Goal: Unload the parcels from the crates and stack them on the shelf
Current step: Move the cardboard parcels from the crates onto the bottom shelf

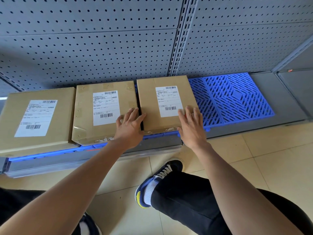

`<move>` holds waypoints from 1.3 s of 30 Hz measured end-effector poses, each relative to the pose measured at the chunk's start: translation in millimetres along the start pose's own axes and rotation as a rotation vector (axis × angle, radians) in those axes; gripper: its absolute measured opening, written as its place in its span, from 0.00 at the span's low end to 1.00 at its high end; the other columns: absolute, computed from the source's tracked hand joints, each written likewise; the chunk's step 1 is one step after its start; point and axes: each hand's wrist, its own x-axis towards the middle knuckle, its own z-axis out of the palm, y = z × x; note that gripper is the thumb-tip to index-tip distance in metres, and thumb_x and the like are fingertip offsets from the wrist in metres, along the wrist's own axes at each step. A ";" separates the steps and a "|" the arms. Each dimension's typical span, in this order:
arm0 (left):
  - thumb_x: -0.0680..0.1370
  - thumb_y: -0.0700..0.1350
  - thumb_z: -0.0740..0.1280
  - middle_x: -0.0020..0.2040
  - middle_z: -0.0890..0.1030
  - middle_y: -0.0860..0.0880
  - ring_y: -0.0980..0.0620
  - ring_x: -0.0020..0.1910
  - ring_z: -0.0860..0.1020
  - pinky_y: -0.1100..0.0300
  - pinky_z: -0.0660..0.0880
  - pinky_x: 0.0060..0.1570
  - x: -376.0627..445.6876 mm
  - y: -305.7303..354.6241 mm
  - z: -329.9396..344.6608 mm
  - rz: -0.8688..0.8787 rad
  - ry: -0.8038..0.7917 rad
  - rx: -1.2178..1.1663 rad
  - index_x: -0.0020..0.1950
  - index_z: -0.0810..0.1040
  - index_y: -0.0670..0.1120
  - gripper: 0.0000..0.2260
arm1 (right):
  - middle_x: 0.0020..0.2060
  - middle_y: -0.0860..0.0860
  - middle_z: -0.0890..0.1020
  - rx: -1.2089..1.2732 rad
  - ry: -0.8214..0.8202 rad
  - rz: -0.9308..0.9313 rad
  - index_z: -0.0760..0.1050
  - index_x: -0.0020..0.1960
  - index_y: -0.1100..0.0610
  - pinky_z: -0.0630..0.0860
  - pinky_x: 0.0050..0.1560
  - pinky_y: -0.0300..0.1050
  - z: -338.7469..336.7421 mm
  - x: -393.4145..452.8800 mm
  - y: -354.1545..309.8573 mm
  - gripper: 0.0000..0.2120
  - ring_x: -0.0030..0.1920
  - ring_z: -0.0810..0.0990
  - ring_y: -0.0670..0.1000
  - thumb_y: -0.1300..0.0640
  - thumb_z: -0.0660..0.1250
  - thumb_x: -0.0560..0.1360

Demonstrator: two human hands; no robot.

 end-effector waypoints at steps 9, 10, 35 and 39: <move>0.79 0.46 0.68 0.79 0.64 0.51 0.49 0.80 0.55 0.40 0.51 0.77 -10.3 -3.7 -16.6 -0.003 0.050 -0.158 0.77 0.69 0.54 0.25 | 0.80 0.56 0.56 0.209 -0.037 -0.063 0.58 0.80 0.52 0.57 0.77 0.62 -20.3 1.0 -19.4 0.27 0.80 0.54 0.60 0.44 0.56 0.84; 0.79 0.46 0.68 0.78 0.66 0.51 0.49 0.79 0.57 0.40 0.52 0.77 -15.2 -5.3 -20.0 -0.003 0.059 -0.160 0.76 0.70 0.54 0.24 | 0.80 0.55 0.56 0.230 -0.021 -0.076 0.58 0.80 0.52 0.58 0.76 0.60 -25.5 1.0 -26.4 0.27 0.80 0.54 0.60 0.44 0.56 0.84; 0.82 0.53 0.63 0.72 0.74 0.51 0.45 0.71 0.70 0.47 0.68 0.66 -237.4 -156.3 -185.3 -0.350 0.352 -0.016 0.76 0.70 0.52 0.22 | 0.80 0.53 0.59 0.432 0.037 -0.508 0.67 0.76 0.51 0.65 0.73 0.55 -189.1 -43.5 -331.5 0.21 0.78 0.58 0.55 0.54 0.59 0.84; 0.82 0.53 0.64 0.72 0.75 0.51 0.45 0.71 0.70 0.45 0.68 0.66 -270.7 -179.2 -201.9 -0.393 0.404 -0.022 0.76 0.70 0.52 0.22 | 0.81 0.51 0.58 0.431 0.002 -0.577 0.64 0.78 0.50 0.61 0.74 0.53 -208.3 -60.5 -374.0 0.23 0.79 0.57 0.54 0.51 0.60 0.84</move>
